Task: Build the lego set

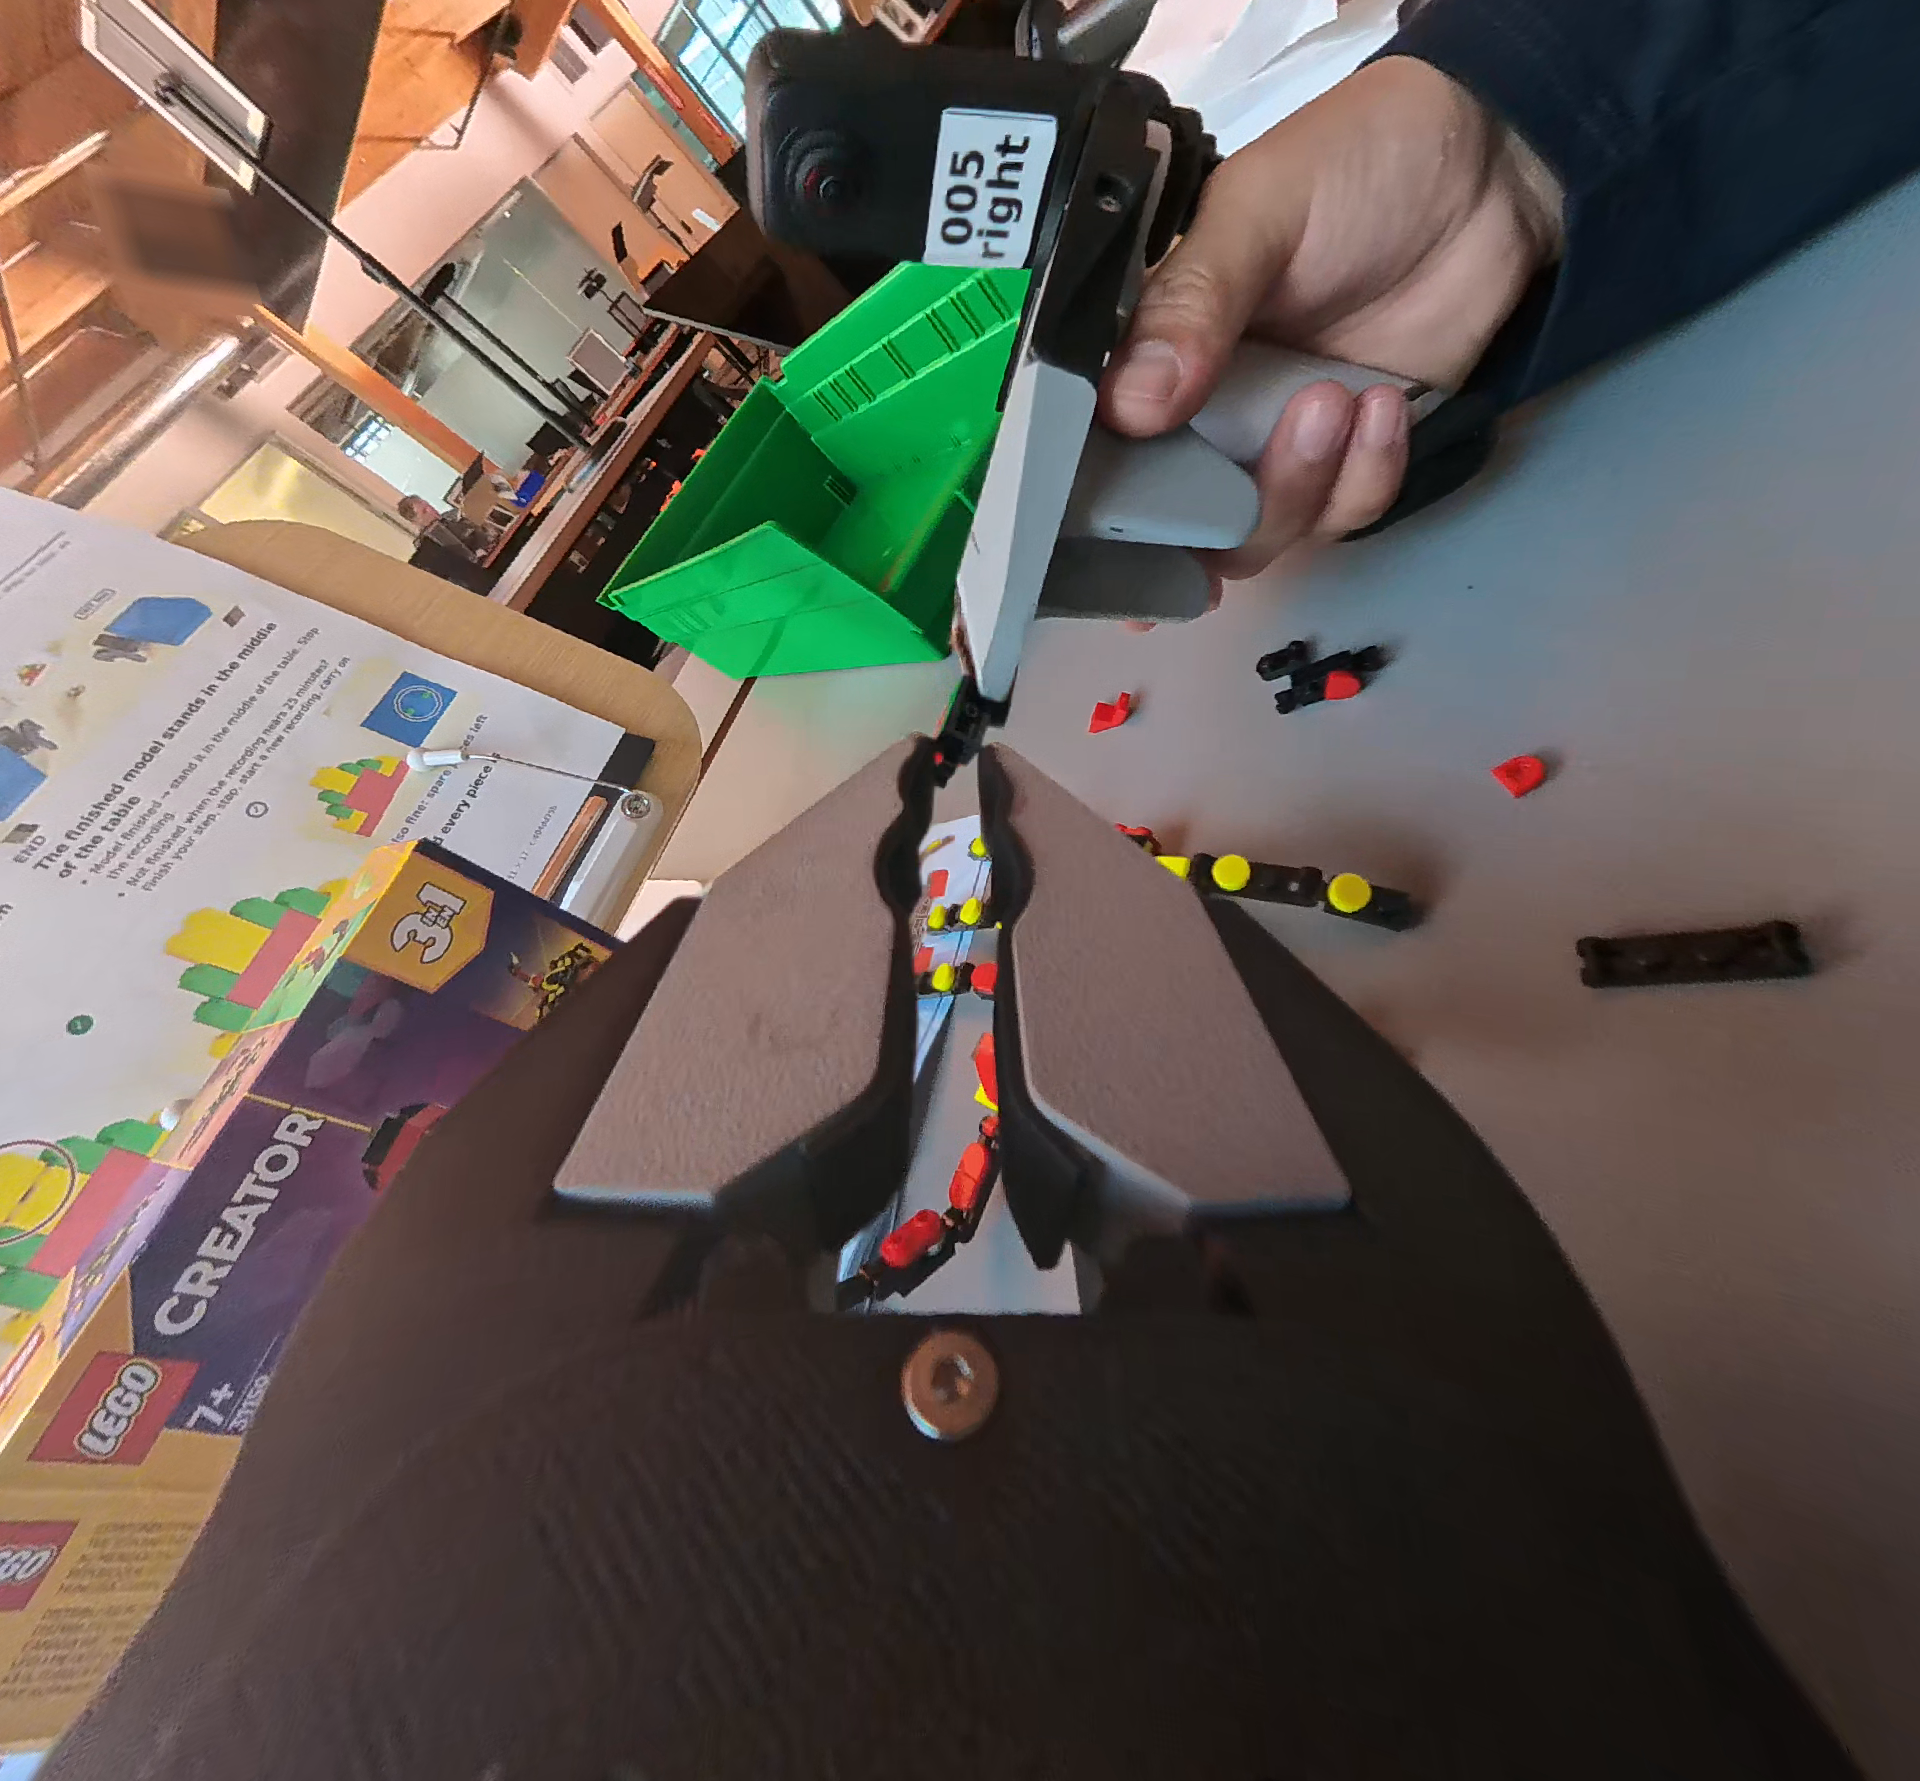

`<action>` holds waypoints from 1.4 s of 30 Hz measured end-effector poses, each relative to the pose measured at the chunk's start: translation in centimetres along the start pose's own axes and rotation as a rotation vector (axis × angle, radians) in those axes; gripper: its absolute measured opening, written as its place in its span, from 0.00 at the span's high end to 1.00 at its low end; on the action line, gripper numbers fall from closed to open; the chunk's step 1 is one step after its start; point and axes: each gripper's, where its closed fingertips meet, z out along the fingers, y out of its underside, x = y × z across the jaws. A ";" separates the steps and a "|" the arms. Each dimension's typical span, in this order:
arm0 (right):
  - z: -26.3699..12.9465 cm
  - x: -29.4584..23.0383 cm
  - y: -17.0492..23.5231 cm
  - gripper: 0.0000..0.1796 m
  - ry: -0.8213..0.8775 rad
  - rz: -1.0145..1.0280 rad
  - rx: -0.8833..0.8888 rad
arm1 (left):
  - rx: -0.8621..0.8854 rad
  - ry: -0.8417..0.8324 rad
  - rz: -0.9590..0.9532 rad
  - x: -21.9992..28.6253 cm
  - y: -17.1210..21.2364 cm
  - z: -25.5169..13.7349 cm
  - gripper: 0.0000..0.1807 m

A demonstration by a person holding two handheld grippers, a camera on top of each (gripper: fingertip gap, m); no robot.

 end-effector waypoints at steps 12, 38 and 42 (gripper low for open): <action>0.4 0.1 0.6 1.00 0.114 -0.242 -0.070 | 0.036 0.166 -0.362 -0.4 0.3 -0.5 1.00; -0.4 3.1 0.3 1.00 0.461 -0.706 -0.135 | -0.195 0.441 -0.625 3.7 4.4 0.4 1.00; -0.2 3.6 0.9 1.00 0.468 -0.710 -0.171 | -0.241 0.420 -0.620 3.5 5.3 0.4 1.00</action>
